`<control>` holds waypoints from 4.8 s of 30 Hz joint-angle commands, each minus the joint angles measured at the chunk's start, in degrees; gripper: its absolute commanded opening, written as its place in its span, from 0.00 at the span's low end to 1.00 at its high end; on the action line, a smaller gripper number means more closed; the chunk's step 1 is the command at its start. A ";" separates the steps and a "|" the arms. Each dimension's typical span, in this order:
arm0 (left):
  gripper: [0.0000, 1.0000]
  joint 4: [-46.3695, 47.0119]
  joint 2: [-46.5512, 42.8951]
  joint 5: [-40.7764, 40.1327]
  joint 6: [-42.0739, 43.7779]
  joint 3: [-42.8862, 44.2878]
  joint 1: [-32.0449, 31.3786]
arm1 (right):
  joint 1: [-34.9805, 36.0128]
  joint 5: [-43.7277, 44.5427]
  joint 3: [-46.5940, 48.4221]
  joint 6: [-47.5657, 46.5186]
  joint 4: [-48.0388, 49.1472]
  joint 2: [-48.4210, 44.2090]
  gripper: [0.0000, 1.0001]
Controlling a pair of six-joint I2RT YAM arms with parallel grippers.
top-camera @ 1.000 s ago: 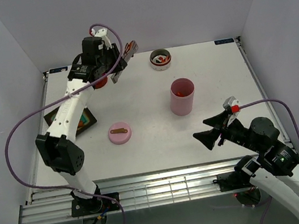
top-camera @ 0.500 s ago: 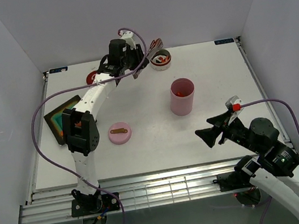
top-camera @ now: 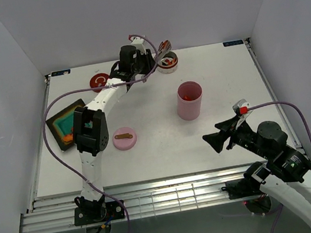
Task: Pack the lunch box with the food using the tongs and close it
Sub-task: Place the fake food in the packing box, then pick up the fake food from the plate.
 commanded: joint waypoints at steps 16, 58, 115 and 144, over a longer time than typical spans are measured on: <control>0.24 3.98 6.30 -2.33 3.78 3.29 0.22 | 0.28 1.67 1.91 0.73 0.78 2.37 0.81; 0.57 -12.88 -24.88 -23.39 0.11 -10.67 -0.22 | 0.37 -1.66 -0.72 0.82 3.86 2.55 0.81; 0.56 -35.93 -67.35 -13.40 -21.70 -55.51 38.10 | 0.46 -19.86 -2.30 -1.56 9.40 -5.54 0.83; 0.59 -27.67 -60.24 -8.85 -24.25 -58.06 38.02 | 0.55 -19.42 -1.16 -1.82 7.99 -6.24 0.83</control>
